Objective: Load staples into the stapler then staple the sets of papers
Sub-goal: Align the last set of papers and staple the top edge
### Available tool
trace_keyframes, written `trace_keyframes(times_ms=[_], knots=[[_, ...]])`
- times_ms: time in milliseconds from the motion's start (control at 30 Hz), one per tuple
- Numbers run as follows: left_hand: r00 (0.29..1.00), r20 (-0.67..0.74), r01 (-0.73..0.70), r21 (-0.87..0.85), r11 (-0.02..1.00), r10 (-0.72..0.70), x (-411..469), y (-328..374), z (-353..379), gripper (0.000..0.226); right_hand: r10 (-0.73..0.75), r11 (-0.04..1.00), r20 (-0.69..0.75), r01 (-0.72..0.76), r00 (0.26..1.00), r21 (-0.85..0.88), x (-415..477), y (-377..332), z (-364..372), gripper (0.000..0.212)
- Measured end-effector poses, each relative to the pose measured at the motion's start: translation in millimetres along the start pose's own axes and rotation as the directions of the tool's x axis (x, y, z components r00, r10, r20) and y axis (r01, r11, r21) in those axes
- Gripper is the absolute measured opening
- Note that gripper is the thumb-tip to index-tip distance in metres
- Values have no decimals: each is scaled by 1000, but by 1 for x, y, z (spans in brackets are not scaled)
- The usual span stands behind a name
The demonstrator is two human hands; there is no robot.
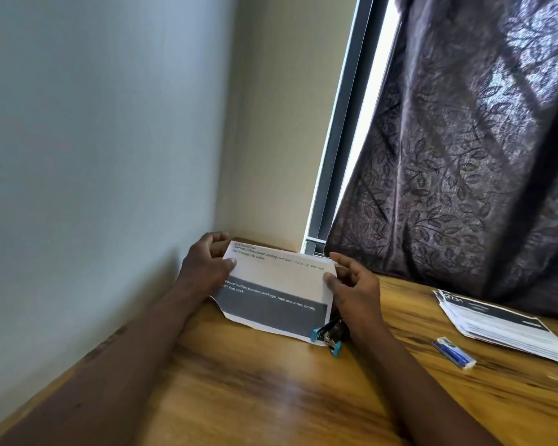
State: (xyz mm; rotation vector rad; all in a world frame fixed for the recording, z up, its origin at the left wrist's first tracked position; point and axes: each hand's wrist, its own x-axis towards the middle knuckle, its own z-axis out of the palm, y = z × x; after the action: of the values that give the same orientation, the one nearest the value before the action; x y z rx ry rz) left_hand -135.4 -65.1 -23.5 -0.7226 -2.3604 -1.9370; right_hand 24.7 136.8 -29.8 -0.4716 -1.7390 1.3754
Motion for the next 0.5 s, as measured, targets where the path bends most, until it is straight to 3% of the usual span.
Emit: trace_keyframes(times_ms=[133, 267, 400, 500], knots=[[963, 13, -268, 140, 953, 269, -3, 5, 3, 61, -207, 956, 16, 206, 978, -208, 5, -4, -9, 34], [839, -34, -503, 332, 798, 543, -5, 10, 6, 51, -484, 789, 40, 456, 874, -411, 8, -13, -19, 17], [729, -140, -559, 443, 701, 670, -13, 21, 7, 29, -632, 682, 6, 560, 775, -471, 8, -21, -27, 13], [698, -238, -528, 467, 710, 675, -25, 31, 10, 21, -680, 658, -7, 607, 733, -447, 5, -28, -29, 15]])
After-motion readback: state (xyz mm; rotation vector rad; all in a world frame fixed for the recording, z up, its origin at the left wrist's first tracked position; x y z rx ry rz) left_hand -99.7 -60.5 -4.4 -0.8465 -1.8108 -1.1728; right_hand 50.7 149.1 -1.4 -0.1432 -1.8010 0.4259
